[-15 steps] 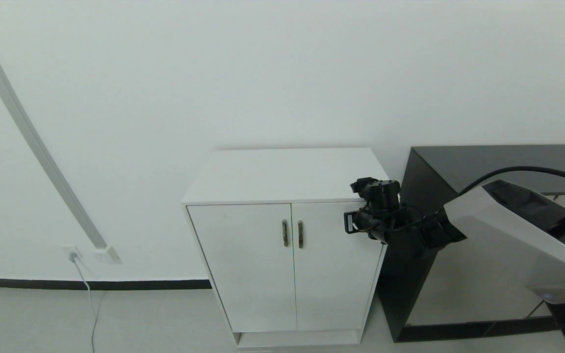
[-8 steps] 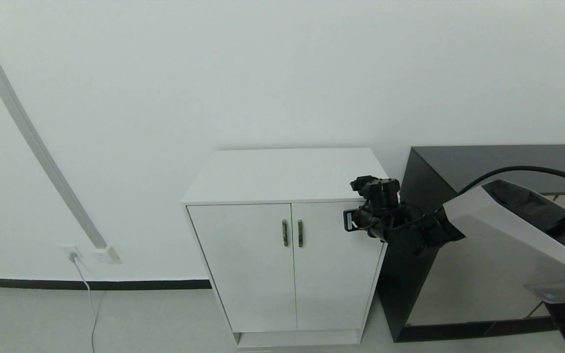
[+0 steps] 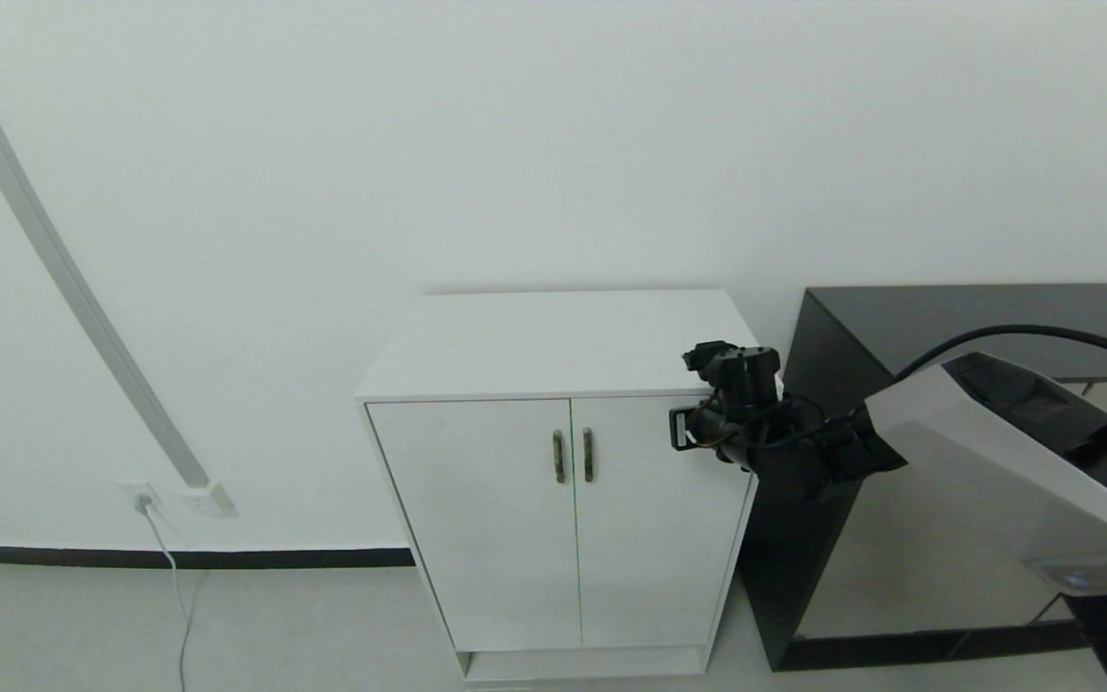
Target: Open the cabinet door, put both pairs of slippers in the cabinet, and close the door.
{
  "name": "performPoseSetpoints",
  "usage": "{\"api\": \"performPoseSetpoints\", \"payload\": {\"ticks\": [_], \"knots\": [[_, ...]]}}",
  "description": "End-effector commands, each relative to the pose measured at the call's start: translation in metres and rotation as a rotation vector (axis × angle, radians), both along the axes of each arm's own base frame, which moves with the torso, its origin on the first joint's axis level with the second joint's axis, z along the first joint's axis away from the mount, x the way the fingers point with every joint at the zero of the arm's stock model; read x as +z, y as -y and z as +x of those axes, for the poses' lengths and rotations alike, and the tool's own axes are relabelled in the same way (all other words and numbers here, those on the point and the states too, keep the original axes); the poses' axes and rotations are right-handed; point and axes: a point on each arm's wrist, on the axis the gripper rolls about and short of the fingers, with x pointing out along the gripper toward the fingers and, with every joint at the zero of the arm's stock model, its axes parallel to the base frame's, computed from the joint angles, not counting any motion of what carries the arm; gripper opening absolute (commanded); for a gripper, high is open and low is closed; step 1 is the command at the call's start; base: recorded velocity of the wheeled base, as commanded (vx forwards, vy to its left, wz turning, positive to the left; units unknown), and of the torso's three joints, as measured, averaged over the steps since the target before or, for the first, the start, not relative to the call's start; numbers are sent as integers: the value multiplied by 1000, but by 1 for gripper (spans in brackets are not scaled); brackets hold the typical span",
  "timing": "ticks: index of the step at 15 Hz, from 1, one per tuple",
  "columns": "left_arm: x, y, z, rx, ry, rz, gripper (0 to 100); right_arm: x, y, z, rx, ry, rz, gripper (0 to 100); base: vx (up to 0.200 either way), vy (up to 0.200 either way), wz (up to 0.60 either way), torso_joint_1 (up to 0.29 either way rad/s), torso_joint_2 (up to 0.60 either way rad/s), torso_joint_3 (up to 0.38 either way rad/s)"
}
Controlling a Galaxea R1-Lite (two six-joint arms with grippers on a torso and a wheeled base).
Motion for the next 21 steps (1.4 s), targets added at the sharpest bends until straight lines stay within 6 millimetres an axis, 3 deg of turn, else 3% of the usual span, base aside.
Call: {"api": "performPoseSetpoints", "payload": {"ticks": [1,8,14,17,21], "knots": [[0,0,0,1,-2,-1,0,4,1,-5,2,-1,2,0,0,0,0,0,0,0],[0,0,0,0,-2,-1,0,42,31,-72,-2,17,55,0,0,0,0,0,0,0],[0,0,0,0,-2,-1,0,67,85,-152,-108,60,49,0,0,0,0,0,0,0],[0,0,0,0,0,-1,0,85,125,-200,-219,101,38,0,0,0,0,0,0,0],[0,0,0,-2,-2,1,0,87,180,-246,-375,134,-15,0,0,0,0,0,0,0]]}}
